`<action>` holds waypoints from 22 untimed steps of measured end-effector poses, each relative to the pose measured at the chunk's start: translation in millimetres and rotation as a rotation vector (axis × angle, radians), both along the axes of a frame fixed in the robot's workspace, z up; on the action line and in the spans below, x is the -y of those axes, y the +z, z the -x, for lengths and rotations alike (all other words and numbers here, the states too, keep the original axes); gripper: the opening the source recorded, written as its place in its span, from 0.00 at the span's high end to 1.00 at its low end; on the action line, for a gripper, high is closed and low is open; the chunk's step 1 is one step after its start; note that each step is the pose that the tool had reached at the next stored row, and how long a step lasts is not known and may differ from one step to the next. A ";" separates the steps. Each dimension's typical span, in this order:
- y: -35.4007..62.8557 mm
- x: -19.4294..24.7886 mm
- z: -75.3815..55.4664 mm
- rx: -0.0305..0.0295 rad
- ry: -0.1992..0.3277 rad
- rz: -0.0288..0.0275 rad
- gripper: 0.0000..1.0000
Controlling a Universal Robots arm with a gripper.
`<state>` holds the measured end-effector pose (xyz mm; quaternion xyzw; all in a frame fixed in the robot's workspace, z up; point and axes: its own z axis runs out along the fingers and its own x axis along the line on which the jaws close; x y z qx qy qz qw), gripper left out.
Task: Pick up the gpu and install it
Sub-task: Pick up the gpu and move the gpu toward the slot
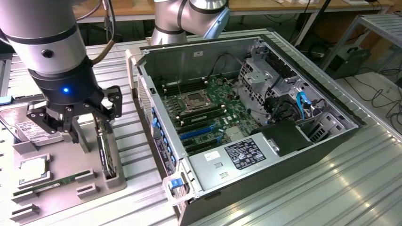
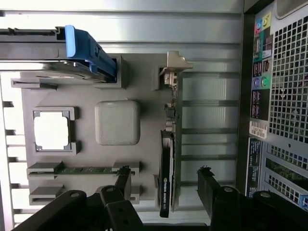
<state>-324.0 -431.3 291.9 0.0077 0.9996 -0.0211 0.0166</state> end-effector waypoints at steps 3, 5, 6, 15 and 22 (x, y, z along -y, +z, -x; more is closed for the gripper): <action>-5.5 0.0 -1.1 -0.0001 -0.017 0.0001 0.33; -9.3 0.0 -1.7 0.0000 -0.023 0.0000 0.33; -10.9 0.0 -1.8 0.0000 -0.024 0.0002 0.33; -28.4 1.7 -1.8 -0.0001 0.017 0.0011 0.33; -35.3 1.7 -1.8 0.0000 0.020 0.0010 0.33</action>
